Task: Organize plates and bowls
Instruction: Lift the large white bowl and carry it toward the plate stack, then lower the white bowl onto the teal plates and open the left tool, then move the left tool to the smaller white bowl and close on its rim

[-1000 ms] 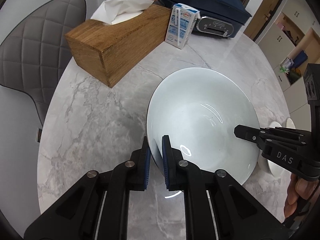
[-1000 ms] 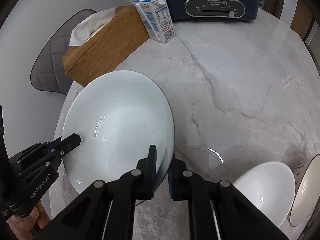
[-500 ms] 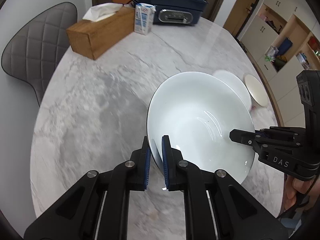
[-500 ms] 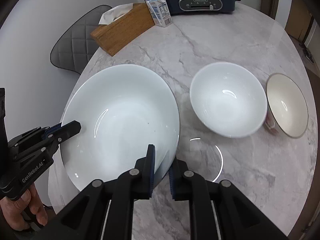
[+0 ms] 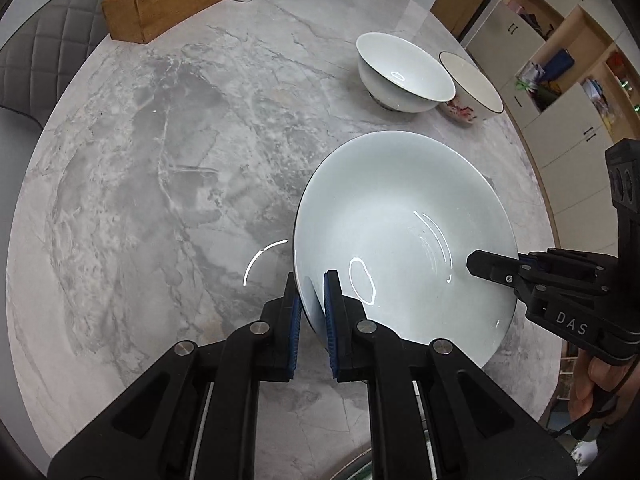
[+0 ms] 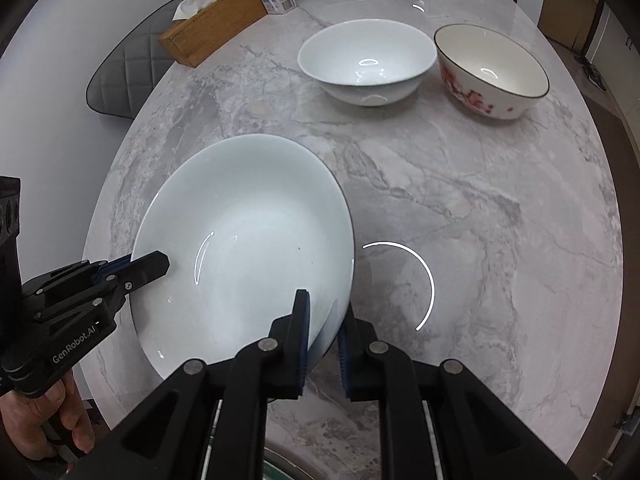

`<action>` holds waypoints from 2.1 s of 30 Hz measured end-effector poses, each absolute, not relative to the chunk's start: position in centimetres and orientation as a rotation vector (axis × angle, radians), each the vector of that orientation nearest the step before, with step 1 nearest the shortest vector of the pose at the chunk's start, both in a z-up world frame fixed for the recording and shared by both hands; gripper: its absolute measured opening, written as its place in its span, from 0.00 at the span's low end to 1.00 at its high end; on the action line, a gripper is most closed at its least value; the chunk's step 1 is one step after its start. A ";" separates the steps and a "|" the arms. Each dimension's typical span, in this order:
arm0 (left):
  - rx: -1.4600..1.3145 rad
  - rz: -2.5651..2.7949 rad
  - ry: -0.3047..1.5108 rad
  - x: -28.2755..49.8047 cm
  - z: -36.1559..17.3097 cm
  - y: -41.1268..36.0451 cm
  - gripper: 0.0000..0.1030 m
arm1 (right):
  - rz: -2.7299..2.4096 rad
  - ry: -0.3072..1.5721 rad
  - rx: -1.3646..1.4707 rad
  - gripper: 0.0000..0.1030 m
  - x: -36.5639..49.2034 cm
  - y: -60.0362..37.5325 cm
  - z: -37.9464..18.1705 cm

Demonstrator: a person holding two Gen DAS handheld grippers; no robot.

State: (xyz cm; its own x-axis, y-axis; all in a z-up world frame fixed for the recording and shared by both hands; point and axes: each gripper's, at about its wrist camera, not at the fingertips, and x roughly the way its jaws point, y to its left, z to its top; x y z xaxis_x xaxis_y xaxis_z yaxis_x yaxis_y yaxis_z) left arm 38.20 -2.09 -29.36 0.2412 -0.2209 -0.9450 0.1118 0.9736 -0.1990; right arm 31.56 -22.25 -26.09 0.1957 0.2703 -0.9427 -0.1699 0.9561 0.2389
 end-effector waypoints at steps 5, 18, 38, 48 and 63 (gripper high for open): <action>-0.089 -0.229 1.314 37.6 -29.9 -2.8 0.09 | 0.301 1.349 0.095 0.14 30.8 -22.7 -27.2; -0.092 -0.229 1.307 36.9 -30.8 -2.8 0.09 | 0.291 1.341 0.090 0.14 29.6 -22.9 -27.7; -0.309 -0.174 1.208 35.3 -27.6 2.5 0.95 | 0.262 1.179 0.222 1.00 27.3 -27.6 -23.7; -0.287 -0.120 1.166 38.2 -26.7 6.0 1.00 | 0.189 1.128 0.295 1.00 28.7 -31.9 -23.1; -0.223 -0.208 1.146 47.4 -25.5 2.9 1.00 | 0.214 1.118 0.342 0.99 35.6 -30.3 -22.1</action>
